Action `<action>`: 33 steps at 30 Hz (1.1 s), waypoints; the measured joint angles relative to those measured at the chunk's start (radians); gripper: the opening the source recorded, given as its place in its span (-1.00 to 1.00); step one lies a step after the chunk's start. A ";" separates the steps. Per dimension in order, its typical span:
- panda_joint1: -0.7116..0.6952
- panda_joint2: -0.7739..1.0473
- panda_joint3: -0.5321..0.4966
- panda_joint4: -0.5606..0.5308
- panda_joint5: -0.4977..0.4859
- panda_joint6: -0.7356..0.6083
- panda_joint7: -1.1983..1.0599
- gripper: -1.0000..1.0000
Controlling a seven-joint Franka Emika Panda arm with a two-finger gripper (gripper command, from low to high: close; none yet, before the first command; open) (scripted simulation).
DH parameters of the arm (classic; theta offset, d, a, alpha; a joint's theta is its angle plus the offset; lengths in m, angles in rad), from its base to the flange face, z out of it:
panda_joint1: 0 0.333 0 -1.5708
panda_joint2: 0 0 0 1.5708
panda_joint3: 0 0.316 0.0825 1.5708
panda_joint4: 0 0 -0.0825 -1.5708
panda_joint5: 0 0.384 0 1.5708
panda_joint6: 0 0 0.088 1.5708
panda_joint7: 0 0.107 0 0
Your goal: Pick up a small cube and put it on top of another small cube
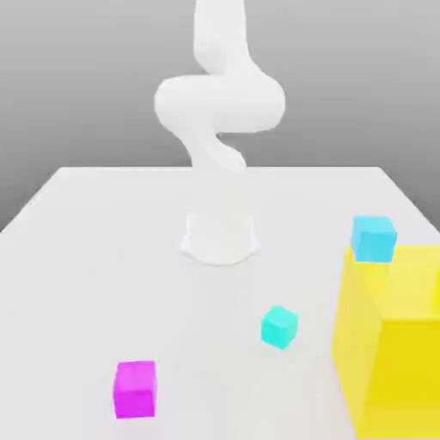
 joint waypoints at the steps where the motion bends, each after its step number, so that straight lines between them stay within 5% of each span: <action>1: 0.005 0.039 -0.015 -0.011 0.005 0.018 -0.018 0.00; 18: 0.016 0.659 -0.187 -0.182 0.111 0.297 -0.312 0.00; 29: -0.087 1.053 -0.127 -0.216 0.194 0.537 -0.457 0.00; 30: -0.099 1.079 -0.111 -0.211 0.206 0.557 -0.467 -1.00; 33: -0.100 1.079 -0.111 -0.211 0.205 0.556 -0.466 -1.00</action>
